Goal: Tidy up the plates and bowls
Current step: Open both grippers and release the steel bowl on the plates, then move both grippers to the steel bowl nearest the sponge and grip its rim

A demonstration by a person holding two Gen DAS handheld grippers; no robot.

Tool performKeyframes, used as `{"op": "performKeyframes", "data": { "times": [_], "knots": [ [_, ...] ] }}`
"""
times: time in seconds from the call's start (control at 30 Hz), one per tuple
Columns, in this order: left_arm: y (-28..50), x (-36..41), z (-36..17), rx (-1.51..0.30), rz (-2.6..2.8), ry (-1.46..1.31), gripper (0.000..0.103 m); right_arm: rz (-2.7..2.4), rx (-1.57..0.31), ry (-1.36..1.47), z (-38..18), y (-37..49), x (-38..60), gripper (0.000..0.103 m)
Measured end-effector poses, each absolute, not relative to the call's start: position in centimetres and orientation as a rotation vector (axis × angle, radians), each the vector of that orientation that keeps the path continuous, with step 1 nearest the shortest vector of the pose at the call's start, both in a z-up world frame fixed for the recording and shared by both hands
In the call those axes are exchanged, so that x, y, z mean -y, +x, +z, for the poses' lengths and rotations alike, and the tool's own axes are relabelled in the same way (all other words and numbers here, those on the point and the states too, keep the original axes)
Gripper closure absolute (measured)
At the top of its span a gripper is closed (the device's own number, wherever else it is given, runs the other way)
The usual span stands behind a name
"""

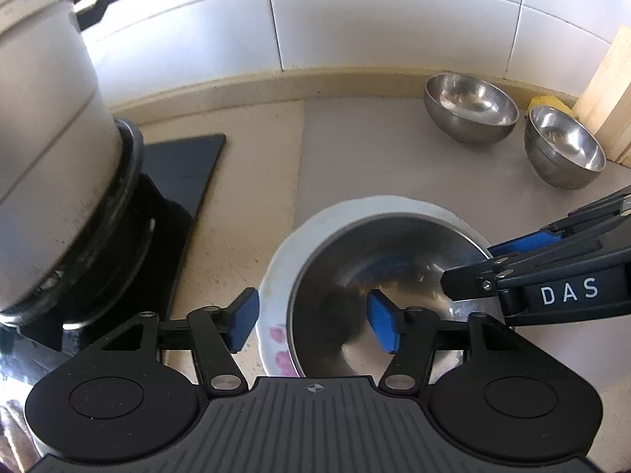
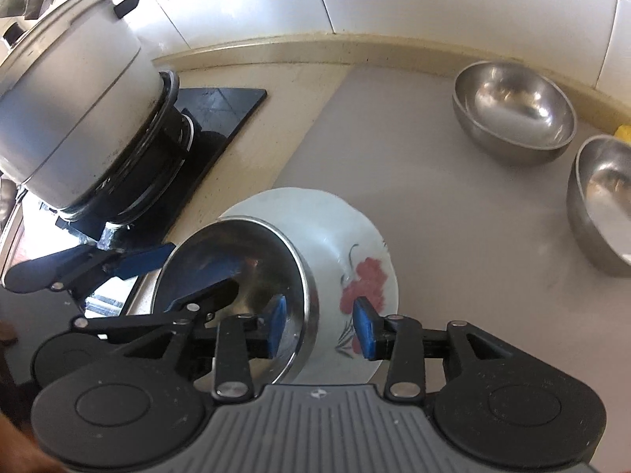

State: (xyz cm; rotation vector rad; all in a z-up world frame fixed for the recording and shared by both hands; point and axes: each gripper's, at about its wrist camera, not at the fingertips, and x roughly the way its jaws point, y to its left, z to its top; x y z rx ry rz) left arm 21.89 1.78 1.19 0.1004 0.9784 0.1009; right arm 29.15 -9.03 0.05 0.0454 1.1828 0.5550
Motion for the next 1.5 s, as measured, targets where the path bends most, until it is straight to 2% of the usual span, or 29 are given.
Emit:
{"op": "performKeyframes", "data": {
  "times": [0.27, 0.4, 0.57, 0.93, 1.5],
  "knots": [
    [21.5, -1.4, 2.2, -0.937, 0.134, 0.138, 0.036, 0.518, -1.105, -0.029, 0.9, 28.5, 8.8, 0.087],
    [21.1, -1.2, 3.1, -0.906, 0.162, 0.163, 0.030, 0.512, -1.065, -0.052, 1.6, 28.2, 8.8, 0.081],
    [20.5, -1.2, 4.8, -0.861, 0.192, 0.180, 0.027, 0.491, -0.996, -0.091, 2.8, 27.7, 9.0, 0.080],
    [20.5, 2.5, 8.1, -0.775, 0.150, 0.226, 0.025, 0.426, -0.908, -0.099, 4.9, 26.4, 11.6, 0.079],
    [21.7, 9.6, 8.4, -0.744, 0.023, 0.293, 0.024, 0.250, -0.854, -0.114, 6.0, 25.1, 17.8, 0.078]
  ]
}}
